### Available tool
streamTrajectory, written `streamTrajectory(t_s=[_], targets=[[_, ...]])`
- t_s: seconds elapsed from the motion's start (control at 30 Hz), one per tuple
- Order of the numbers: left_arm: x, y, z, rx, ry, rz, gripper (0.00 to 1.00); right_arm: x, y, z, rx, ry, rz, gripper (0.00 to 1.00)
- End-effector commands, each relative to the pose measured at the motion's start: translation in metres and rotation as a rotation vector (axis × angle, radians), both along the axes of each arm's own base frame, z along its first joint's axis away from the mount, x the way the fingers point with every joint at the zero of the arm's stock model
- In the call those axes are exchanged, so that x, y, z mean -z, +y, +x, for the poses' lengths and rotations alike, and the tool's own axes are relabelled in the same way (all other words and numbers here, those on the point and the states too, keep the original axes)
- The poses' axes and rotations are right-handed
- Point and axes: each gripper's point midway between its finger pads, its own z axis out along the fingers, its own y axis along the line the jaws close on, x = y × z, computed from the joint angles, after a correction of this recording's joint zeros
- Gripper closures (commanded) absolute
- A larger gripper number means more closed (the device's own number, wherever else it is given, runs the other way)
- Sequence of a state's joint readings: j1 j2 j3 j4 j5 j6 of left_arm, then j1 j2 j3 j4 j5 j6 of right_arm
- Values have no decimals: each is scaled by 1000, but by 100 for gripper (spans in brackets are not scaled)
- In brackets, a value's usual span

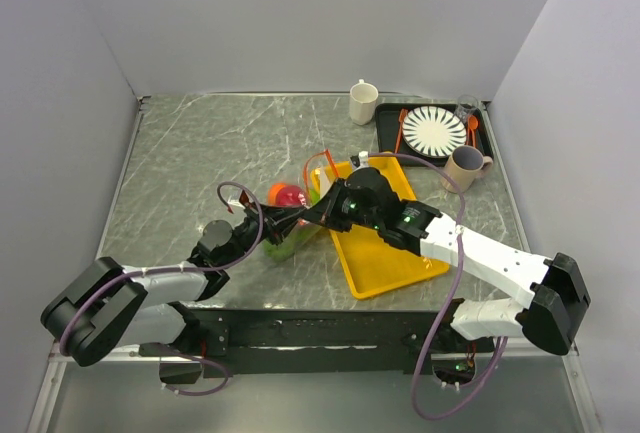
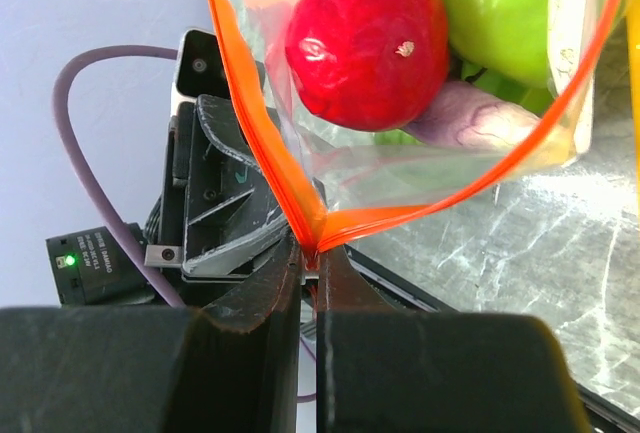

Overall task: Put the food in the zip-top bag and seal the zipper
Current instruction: Zip the zipper food storage bag at the center of the board.

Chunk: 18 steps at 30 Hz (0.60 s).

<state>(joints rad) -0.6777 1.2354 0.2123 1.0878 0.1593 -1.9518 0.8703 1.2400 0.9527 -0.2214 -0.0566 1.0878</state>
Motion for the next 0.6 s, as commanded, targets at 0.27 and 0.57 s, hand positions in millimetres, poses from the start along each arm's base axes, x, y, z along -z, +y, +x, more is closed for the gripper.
streamTrajectory(t_s=[0.27, 0.57], targets=[[0, 1, -14, 34, -8, 4, 99, -43, 2, 15, 72, -109, 112, 95], [15, 7, -17, 13, 18, 78, 99, -58, -9, 23, 159, -148, 176, 95]])
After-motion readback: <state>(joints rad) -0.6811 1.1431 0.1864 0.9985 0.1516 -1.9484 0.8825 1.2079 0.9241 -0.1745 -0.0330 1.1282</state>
